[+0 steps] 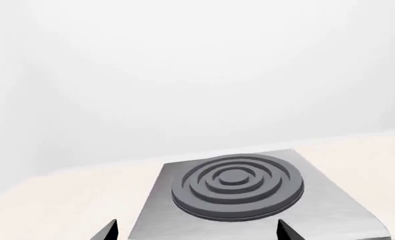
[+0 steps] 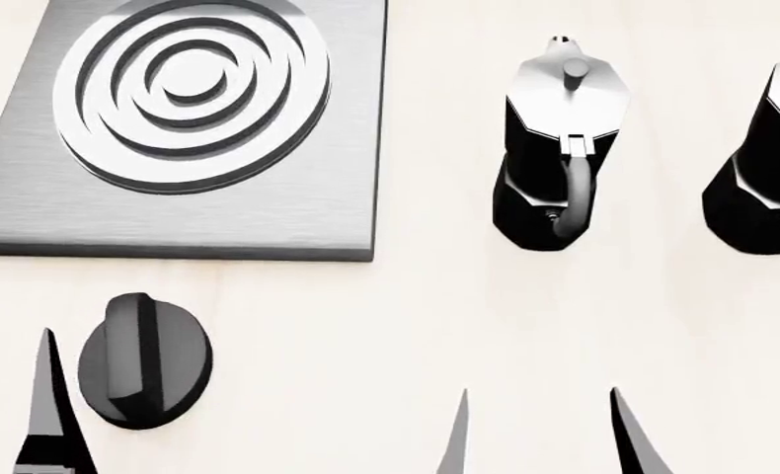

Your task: Turn off the stove.

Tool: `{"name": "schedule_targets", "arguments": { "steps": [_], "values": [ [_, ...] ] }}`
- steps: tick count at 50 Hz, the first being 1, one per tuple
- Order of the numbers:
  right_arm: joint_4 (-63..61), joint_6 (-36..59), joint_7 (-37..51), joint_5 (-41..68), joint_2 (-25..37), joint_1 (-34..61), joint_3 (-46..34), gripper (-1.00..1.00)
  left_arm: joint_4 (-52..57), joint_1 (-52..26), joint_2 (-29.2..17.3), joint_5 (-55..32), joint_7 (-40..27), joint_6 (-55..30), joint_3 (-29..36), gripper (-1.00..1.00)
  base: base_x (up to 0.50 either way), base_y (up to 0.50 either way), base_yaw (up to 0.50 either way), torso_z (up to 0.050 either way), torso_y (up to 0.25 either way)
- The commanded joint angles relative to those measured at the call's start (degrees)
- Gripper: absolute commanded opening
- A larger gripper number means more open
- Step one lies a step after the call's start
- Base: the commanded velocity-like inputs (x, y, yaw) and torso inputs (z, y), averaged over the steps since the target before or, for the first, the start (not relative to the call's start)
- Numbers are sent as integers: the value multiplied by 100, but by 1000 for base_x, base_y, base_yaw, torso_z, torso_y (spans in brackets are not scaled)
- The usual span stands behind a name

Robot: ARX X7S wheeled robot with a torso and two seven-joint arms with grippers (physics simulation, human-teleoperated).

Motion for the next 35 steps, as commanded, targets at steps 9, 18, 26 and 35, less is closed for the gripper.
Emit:
{"name": "schedule_targets", "arguments": {
  "steps": [9,18,26,35],
  "values": [
    [163,-58,58,-35,-59,142,9,100,142,102,-70,-380,329,375,136,100,0,0,0,0,0],
    [-2,142,158,49,-68,281,89,100,397,66,-107,-508,324,196,152,100,0,0,0,0,0],
    [-197,360,227,102,-71,454,118,100,477,-44,-114,-494,312,43,178,100,0,0,0,0,0],
    [-274,580,245,185,-87,713,128,100,534,-169,-110,-533,310,-91,192,100,0,0,0,0,0]
  ]
}}
